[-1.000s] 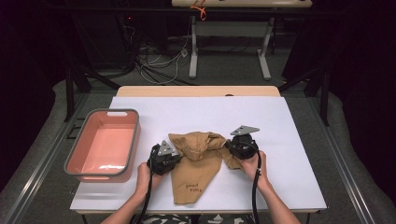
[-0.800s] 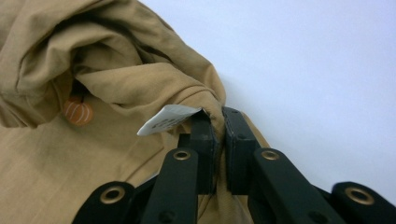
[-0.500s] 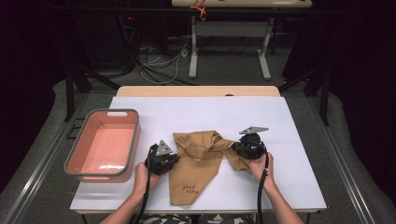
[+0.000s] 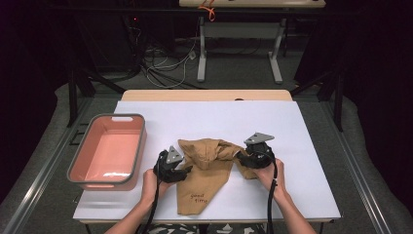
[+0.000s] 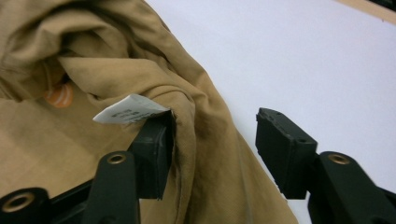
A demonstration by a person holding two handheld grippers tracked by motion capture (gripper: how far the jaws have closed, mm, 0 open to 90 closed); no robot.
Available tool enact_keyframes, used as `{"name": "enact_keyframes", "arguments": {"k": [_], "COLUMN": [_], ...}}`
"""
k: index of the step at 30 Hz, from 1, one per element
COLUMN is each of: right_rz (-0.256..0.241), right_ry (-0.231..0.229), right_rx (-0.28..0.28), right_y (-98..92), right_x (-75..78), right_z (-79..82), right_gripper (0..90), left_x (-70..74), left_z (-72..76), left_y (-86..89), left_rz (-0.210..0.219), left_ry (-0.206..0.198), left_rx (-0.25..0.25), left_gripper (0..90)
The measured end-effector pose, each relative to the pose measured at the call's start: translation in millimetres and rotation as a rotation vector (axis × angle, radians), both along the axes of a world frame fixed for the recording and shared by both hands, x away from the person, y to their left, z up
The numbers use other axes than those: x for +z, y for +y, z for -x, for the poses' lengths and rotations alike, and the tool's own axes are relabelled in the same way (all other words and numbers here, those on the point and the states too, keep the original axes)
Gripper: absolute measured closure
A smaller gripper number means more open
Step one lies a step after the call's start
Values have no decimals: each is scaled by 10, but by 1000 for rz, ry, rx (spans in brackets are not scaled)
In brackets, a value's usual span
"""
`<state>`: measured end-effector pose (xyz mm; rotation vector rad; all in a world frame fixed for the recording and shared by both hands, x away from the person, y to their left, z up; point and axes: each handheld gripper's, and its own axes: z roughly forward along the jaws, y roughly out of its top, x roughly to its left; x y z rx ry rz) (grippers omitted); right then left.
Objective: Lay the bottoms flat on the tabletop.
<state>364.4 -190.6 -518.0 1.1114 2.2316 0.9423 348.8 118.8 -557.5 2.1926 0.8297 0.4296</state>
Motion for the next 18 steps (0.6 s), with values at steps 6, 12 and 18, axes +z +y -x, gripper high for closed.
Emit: {"name": "enact_keyframes", "arguments": {"k": [6,12,18], "right_rz": [-47,-101,-126], "right_ry": [-10,38,84], "right_rx": [-7,-51,-96], "right_y": [11,-26,-63], "right_x": [-21,-104,-168], "right_z": [-48,-184,-272], "right_gripper": [717,802,796], "left_x": [7,28,43], "left_z": [-11,-48,-87], "left_y": [-63,-124,-175], "left_rz": [-9,-16,-14], "left_ry": [-8,-30,-44], "left_rx": [-15,-23,-27], "left_gripper": [453,427,420]}}
